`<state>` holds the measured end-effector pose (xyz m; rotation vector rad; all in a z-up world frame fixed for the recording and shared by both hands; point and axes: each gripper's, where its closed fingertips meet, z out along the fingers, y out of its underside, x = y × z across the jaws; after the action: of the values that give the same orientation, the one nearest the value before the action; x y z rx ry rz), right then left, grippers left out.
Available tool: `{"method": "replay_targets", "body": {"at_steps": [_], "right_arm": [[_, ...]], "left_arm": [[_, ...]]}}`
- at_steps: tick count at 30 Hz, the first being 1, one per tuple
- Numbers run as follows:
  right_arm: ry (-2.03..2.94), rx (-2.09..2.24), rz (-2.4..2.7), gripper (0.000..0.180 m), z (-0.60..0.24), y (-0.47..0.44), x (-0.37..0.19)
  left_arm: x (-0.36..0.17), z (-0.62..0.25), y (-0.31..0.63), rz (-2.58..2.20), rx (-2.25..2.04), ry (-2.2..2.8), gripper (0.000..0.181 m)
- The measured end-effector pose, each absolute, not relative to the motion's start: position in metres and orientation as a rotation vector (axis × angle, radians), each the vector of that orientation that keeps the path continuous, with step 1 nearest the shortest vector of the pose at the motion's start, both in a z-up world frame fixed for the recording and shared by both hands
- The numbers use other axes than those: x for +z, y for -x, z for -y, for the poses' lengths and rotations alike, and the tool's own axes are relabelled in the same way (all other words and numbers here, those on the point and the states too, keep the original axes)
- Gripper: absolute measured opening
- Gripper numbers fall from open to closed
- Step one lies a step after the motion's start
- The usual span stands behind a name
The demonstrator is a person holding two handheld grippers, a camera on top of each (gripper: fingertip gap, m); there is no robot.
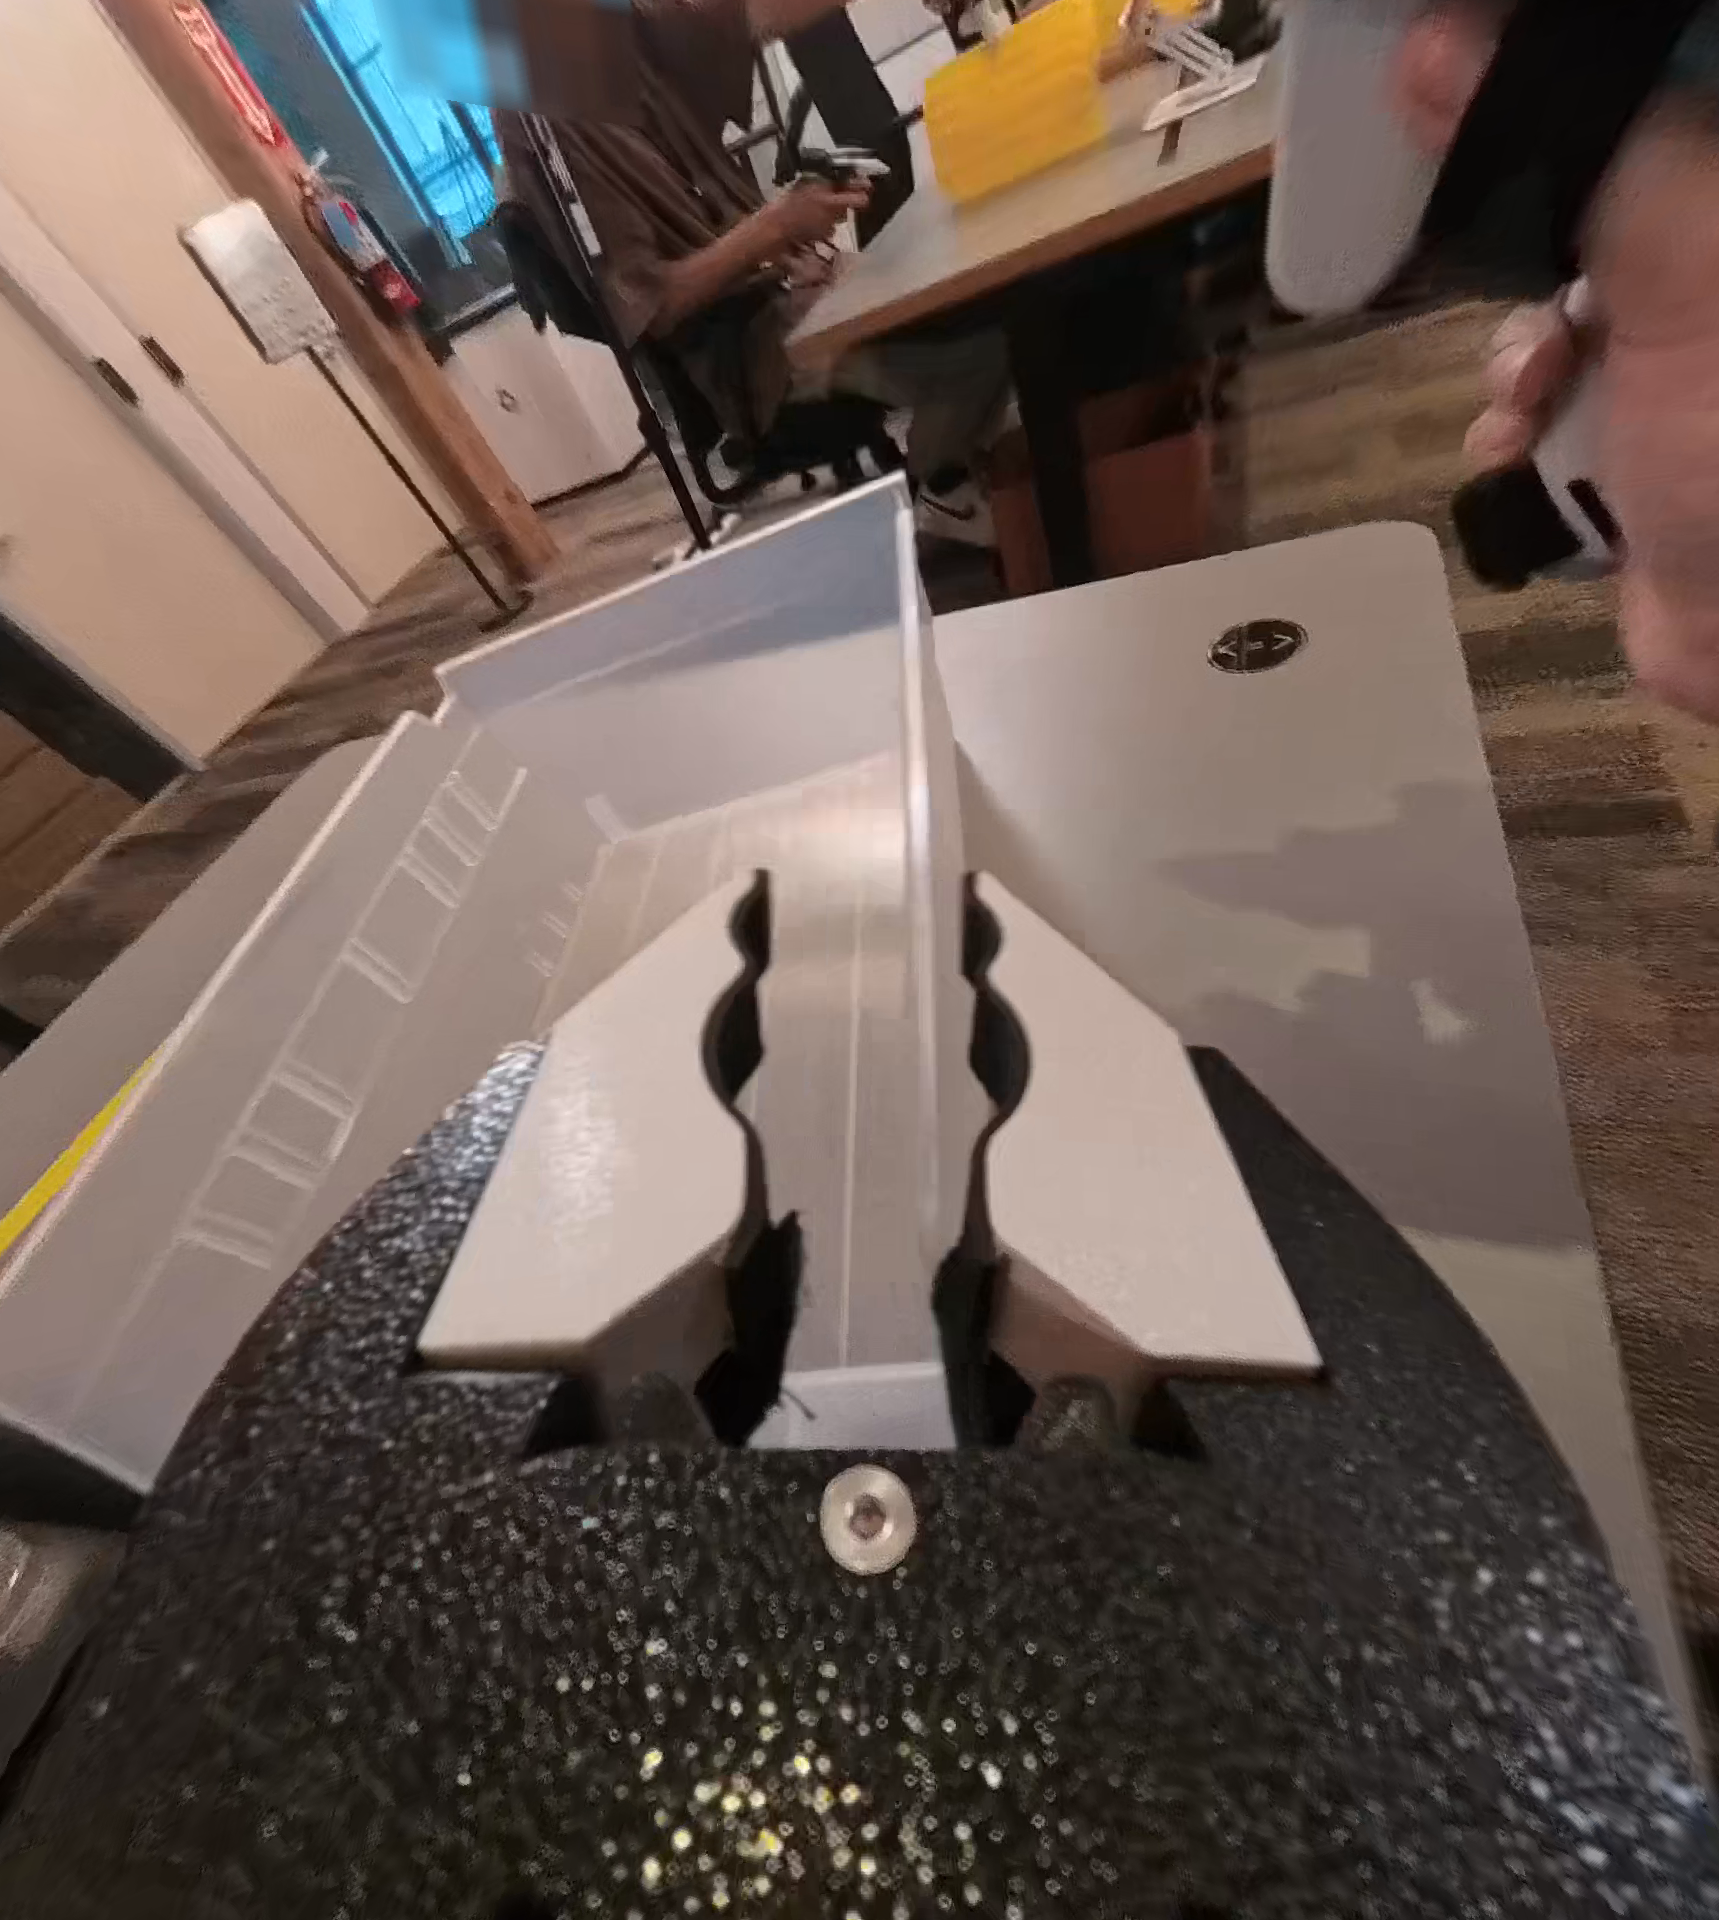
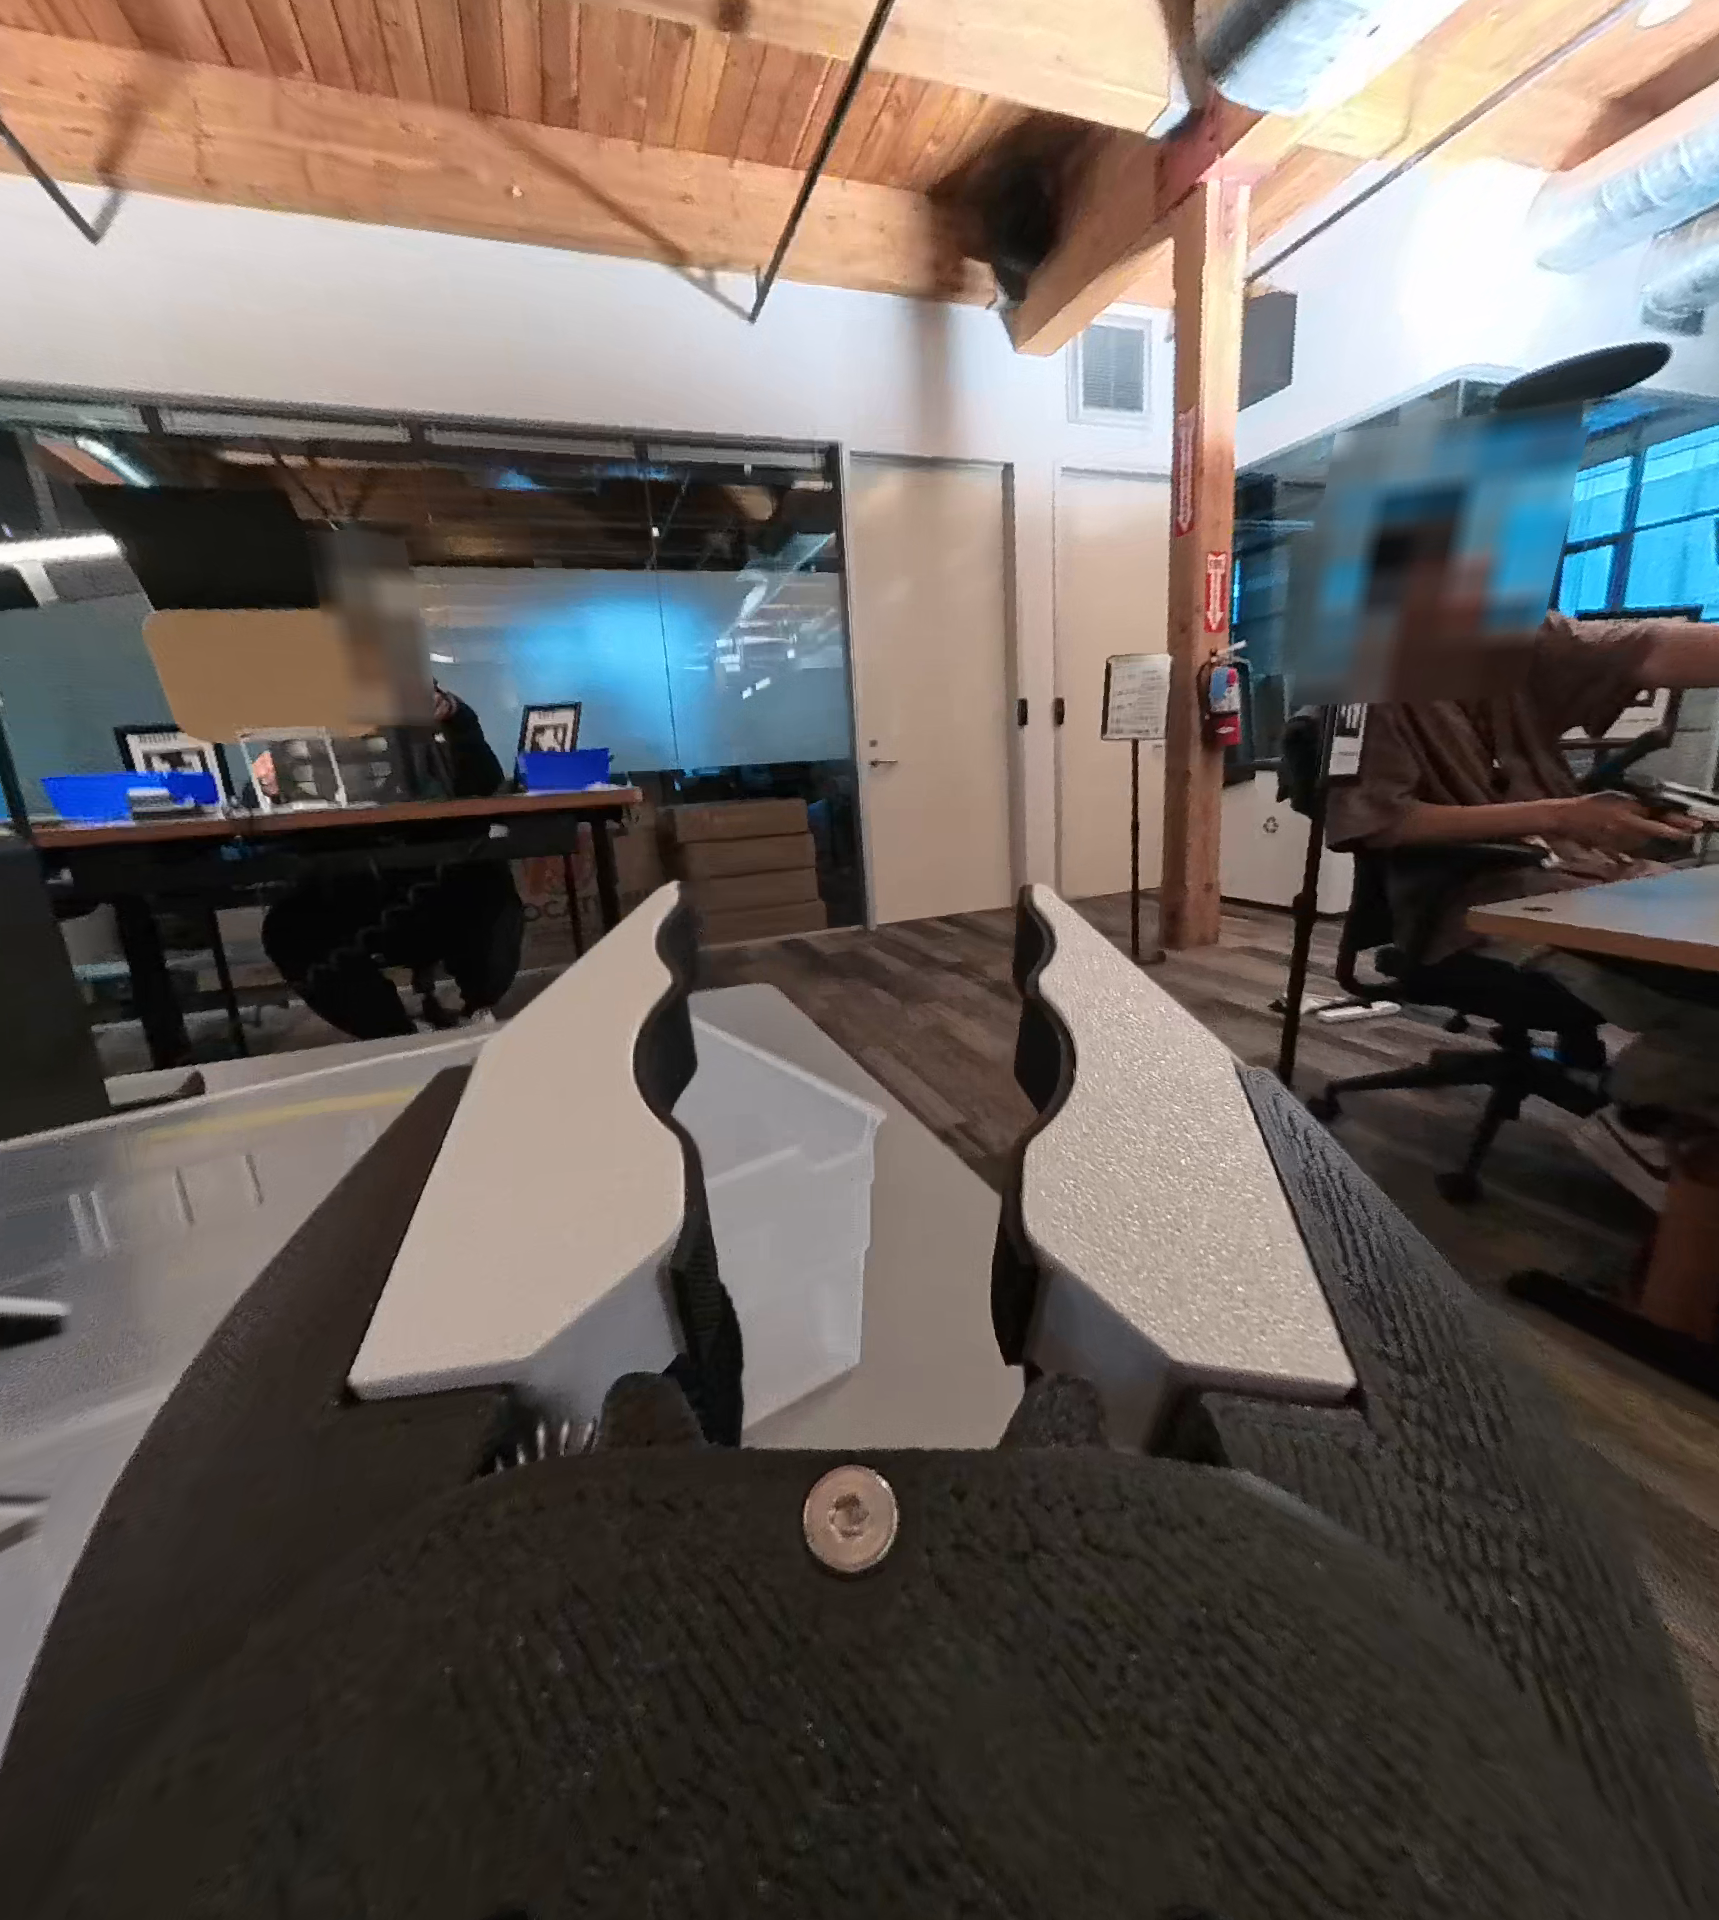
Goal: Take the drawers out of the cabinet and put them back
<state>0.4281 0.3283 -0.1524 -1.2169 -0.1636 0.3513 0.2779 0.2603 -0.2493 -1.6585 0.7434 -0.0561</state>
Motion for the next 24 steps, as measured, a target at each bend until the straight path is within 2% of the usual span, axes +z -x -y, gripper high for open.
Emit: {"method": "replay_targets", "body": {"at_steps": [4, 5, 9, 12, 16, 18, 21, 24], "right_arm": [[1.325, 0.246, 0.232, 0.067, -0.338, -0.416, -0.171], [1.322, 0.236, 0.247, 0.069, -0.338, -0.412, -0.171], [1.285, 0.229, 0.284, 0.072, -0.33, -0.395, -0.166], [1.307, 0.106, 0.334, 0.072, -0.329, -0.39, -0.172], [1.265, 0.042, 0.351, 0.077, -0.318, -0.38, -0.168], [1.227, 0.041, 0.328, 0.092, -0.311, -0.372, -0.163], [1.11, 0.06, 0.313, 0.105, -0.297, -0.355, -0.151], [1.072, 0.113, 0.356, 0.114, -0.28, -0.337, -0.148]], "left_arm": [[-0.217, -0.199, -0.297, -0.818, -0.274, 1.733, 0.068], [-0.201, -0.179, -0.294, -0.833, -0.286, 1.698, 0.071], [-0.159, -0.112, -0.227, -0.722, -0.141, 1.62, 0.075], [-0.151, -0.056, -0.163, -0.511, -0.17, 1.676, 0.069], [-0.152, 0.01, -0.055, -0.165, 0.047, 1.665, 0.069], [-0.162, 0.042, -0.009, -0.006, 0.159, 1.662, 0.072], [-0.184, 0.075, 0.023, 0.123, 0.202, 1.679, 0.074], [-0.204, 0.083, 0.03, 0.135, 0.233, 1.717, 0.091]]}}
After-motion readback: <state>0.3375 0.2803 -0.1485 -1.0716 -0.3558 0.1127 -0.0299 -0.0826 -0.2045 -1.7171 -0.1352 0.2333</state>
